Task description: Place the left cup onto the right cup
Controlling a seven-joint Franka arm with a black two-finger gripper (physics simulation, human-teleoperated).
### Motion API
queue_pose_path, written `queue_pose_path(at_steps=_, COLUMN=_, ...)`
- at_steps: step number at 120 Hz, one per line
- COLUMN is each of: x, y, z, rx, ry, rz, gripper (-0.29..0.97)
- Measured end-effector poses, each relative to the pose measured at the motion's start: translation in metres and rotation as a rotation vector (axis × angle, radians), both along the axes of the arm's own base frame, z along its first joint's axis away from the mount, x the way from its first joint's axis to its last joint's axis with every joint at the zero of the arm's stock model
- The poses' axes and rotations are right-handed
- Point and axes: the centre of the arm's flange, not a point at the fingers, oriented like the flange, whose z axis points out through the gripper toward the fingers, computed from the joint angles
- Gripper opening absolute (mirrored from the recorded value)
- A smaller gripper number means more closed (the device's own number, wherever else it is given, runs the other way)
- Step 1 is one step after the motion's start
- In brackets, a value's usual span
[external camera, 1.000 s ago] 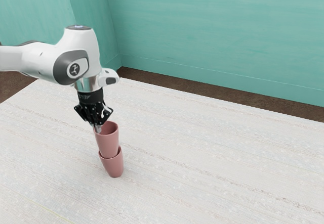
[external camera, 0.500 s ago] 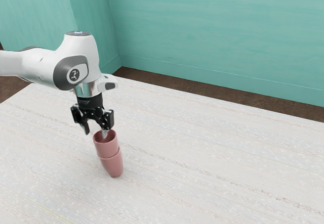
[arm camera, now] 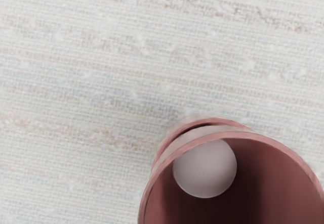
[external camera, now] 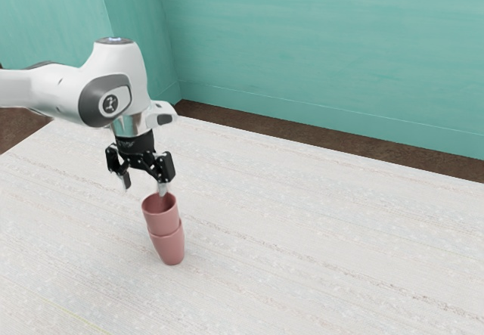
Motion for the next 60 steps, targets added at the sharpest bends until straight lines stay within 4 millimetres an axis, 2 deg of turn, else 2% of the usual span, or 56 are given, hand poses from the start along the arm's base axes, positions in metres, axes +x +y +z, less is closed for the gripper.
queue_pose_path(at_steps=16, x=0.011, y=0.002, z=0.033, rx=-0.001, ry=-0.040, rz=0.001, gripper=0.67)
queue_pose_path(at_steps=28, x=0.022, y=0.009, z=0.074, rx=-0.006, ry=-0.073, rz=0.007, gripper=0.67)
queue_pose_path(at_steps=38, x=0.027, y=0.021, z=0.102, rx=-0.009, ry=-0.089, rz=0.008, gripper=0.67)
queue_pose_path(at_steps=60, x=0.034, y=0.058, z=0.140, rx=-0.011, ry=-0.087, rz=-0.011, gripper=0.68)
